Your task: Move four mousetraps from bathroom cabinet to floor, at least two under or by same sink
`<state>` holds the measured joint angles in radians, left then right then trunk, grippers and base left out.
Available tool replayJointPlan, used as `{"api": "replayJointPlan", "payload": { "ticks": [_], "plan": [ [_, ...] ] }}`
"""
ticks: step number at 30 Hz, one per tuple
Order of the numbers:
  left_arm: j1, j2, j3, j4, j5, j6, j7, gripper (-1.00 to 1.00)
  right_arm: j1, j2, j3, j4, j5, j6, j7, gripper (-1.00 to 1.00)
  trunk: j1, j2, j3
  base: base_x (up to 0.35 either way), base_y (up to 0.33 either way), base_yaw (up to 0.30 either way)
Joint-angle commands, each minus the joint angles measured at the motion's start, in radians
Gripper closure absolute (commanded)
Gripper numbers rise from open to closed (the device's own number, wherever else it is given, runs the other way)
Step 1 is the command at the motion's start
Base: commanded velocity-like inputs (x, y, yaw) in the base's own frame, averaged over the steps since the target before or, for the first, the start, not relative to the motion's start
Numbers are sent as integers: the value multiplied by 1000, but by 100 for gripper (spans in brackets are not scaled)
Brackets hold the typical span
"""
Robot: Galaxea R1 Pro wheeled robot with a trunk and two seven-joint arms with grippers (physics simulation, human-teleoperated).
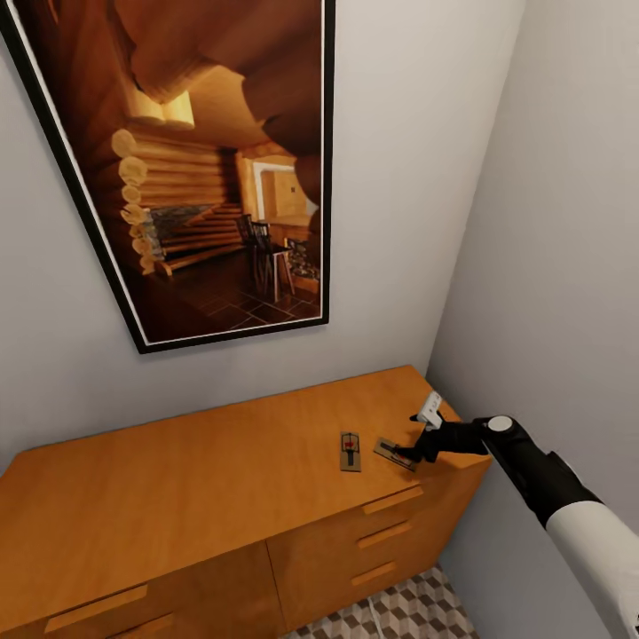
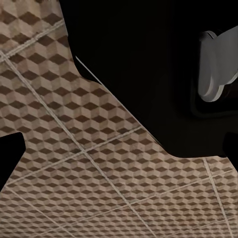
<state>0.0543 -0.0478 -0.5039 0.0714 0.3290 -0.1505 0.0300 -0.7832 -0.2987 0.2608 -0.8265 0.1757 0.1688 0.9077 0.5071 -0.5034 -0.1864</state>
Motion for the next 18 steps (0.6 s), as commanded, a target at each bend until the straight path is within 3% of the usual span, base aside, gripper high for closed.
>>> {"api": "replayJointPlan", "payload": {
  "ticks": [1, 18],
  "plan": [
    [-1, -1, -8, 2, 7, -6, 2, -100, -1, 2, 2, 2, 2, 7, 2, -100, 0, -2, -2, 0, 0, 0],
    [-1, -1, -8, 2, 7, -6, 2, -100, -1, 29, 2, 18, 3, 6, 2, -100, 0, -2, -2, 0, 0, 0]
  ]
}}
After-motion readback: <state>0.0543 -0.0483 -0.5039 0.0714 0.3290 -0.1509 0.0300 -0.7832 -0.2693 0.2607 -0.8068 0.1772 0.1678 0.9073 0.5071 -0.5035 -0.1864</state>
